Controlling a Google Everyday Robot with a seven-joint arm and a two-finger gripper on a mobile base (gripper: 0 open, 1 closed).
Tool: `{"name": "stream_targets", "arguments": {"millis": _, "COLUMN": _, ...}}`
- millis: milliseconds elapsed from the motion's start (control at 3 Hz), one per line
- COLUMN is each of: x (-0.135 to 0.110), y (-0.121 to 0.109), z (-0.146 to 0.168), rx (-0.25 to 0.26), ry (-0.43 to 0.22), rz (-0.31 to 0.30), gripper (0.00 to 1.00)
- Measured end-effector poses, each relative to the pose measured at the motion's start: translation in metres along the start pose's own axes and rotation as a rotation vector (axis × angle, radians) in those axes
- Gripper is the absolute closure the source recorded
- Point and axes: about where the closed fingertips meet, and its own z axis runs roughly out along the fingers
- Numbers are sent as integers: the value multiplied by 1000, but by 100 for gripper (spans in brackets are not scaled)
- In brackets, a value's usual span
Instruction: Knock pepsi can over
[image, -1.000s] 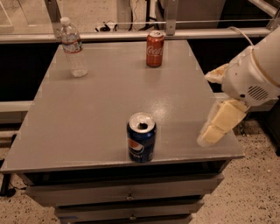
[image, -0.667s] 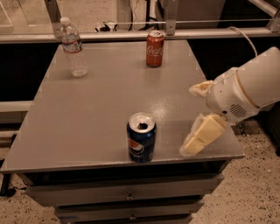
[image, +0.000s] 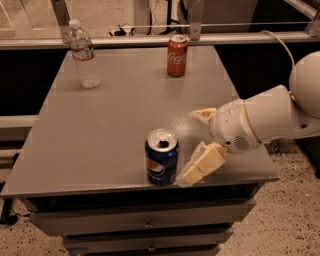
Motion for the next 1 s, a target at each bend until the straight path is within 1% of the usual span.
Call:
{"name": "stream_targets", "arguments": {"millis": 333, "x": -16, "y": 5, "z": 20, "rx": -49, "ry": -112, "rz": 6, "gripper": 0}}
{"name": "stream_targets", "arguments": {"millis": 667, "x": -26, "y": 9, "z": 28, "rx": -85, "ry": -208, "rz": 23, "gripper": 0}}
{"name": "stream_targets", "arguments": {"millis": 1000, "x": -32, "y": 13, "z": 30, "rx": -101, "ry": -277, "rz": 32, "gripper": 18}}
